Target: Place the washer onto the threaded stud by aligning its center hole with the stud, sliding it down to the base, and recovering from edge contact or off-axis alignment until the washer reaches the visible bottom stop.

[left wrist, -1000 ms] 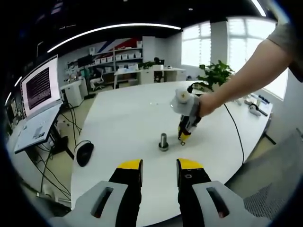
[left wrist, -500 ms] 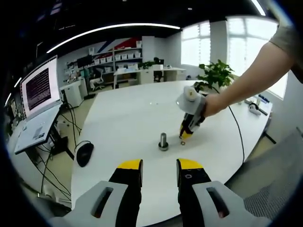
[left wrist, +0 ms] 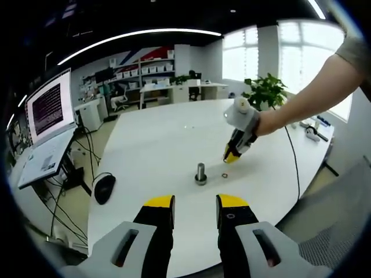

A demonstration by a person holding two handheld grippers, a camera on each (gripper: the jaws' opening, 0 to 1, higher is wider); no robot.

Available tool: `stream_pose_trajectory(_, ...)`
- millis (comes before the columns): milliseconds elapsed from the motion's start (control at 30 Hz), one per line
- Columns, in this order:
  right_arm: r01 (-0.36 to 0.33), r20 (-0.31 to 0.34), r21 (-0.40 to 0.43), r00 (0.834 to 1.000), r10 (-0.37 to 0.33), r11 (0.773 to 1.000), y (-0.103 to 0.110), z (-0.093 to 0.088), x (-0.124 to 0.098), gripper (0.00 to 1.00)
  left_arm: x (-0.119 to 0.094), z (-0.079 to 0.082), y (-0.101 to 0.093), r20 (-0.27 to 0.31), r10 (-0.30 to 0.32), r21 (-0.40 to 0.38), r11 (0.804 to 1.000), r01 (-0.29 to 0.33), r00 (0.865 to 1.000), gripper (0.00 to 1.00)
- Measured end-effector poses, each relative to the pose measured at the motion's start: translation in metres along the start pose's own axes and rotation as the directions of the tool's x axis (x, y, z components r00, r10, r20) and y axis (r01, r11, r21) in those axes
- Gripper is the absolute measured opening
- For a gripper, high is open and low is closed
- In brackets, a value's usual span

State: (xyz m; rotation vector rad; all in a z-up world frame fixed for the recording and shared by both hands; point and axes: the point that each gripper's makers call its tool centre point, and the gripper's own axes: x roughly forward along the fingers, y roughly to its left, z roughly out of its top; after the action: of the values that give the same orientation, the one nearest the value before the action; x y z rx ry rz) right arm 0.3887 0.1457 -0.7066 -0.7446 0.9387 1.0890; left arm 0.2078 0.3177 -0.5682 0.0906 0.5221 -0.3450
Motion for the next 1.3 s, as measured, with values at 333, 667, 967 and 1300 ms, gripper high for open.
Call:
stream_pose_trajectory(333, 0.051, 0.063, 0.069, 0.996, -0.056, 0.996, -0.028, -0.003, -0.029, 0.14, 0.000, 0.001, 0.001, 0.005, 0.004, 0.005, 1.000, -0.004, 1.000, 0.27)
stream_pose_trajectory(667, 0.084, 0.045, 0.047, 0.995, -0.086, 0.995, -0.038, -0.008, -0.033, 0.14, -0.001, 0.002, 0.002, 0.006, 0.010, 0.008, 1.000, -0.010, 1.000, 0.27)
stream_pose_trajectory(967, 0.108, 0.030, 0.020, 0.994, -0.109, 0.994, -0.043, -0.003, -0.028, 0.14, -0.001, 0.001, 0.002, 0.003, 0.012, 0.005, 1.000, -0.012, 1.000, 0.27)
stream_pose_trajectory(1300, 0.115, 0.024, 0.024, 0.993, -0.115, 0.993, -0.046, -0.002, -0.027, 0.14, -0.001, 0.001, 0.001, 0.007, 0.008, 0.007, 1.000, -0.008, 1.000, 0.27)
